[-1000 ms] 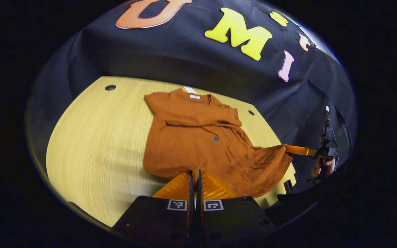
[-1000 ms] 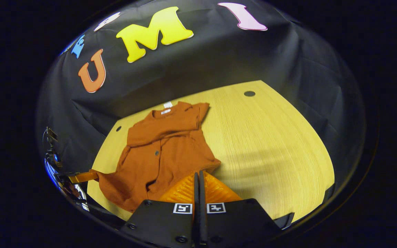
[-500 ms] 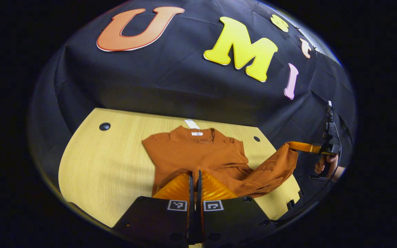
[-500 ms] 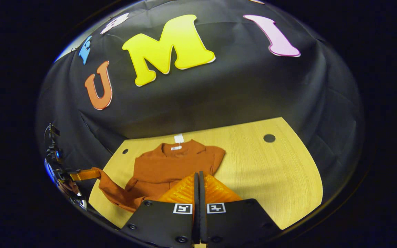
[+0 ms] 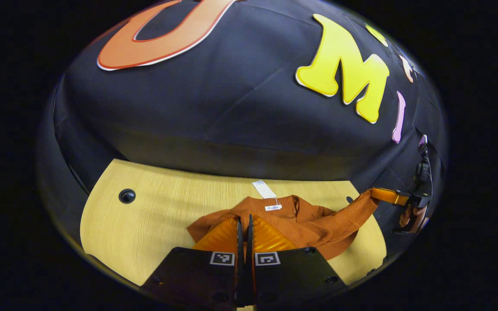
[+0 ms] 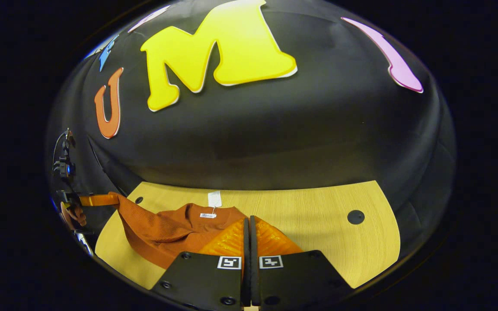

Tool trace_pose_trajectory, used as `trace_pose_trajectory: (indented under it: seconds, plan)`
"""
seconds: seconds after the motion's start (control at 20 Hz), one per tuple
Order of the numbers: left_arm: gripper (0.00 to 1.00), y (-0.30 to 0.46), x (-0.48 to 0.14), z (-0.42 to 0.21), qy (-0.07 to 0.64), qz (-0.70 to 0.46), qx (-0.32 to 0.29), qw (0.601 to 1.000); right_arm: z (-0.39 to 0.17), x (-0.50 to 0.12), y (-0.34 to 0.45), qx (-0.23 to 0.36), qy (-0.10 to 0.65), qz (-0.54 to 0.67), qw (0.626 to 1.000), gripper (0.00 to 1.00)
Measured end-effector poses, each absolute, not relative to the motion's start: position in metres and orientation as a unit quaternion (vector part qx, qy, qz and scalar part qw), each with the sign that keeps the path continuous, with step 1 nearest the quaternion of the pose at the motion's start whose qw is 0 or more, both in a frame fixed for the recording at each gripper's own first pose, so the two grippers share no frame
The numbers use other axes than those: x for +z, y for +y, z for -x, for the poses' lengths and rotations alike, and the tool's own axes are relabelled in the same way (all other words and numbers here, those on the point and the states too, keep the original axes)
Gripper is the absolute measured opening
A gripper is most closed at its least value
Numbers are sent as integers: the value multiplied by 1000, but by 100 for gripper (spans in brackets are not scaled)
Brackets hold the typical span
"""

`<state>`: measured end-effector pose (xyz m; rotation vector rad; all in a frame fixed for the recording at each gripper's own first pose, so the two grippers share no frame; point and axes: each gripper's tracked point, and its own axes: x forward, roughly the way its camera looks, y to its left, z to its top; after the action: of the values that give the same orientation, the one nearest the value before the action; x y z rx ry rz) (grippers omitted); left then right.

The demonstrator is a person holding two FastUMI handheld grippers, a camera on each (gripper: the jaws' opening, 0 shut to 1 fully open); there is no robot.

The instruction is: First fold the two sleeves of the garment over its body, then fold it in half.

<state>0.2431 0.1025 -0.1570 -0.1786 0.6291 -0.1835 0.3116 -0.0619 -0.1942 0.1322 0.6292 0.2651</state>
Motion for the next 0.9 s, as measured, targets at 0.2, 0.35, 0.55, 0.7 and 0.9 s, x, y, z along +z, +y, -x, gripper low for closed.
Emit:
trace_pose_trajectory:
  seconds: [0.2,0.35,0.55,0.7,0.9]
  plan:
    - [3,107,-195,-288,312,66,-79,945,-348,-249,-66,127,319,-29,939,0]
    - [3,130,-239,-311,328,55,-40,942,-373,-288,-76,106,326,-44,938,0]
    - [3,132,-275,-341,333,60,-29,941,-387,-340,-82,98,343,-34,933,0]
    - [6,125,-297,-352,337,57,-24,939,-386,-343,-81,100,339,-23,935,0]
    - [34,128,-293,-353,326,58,-20,943,-386,-326,-92,71,320,-26,945,13]
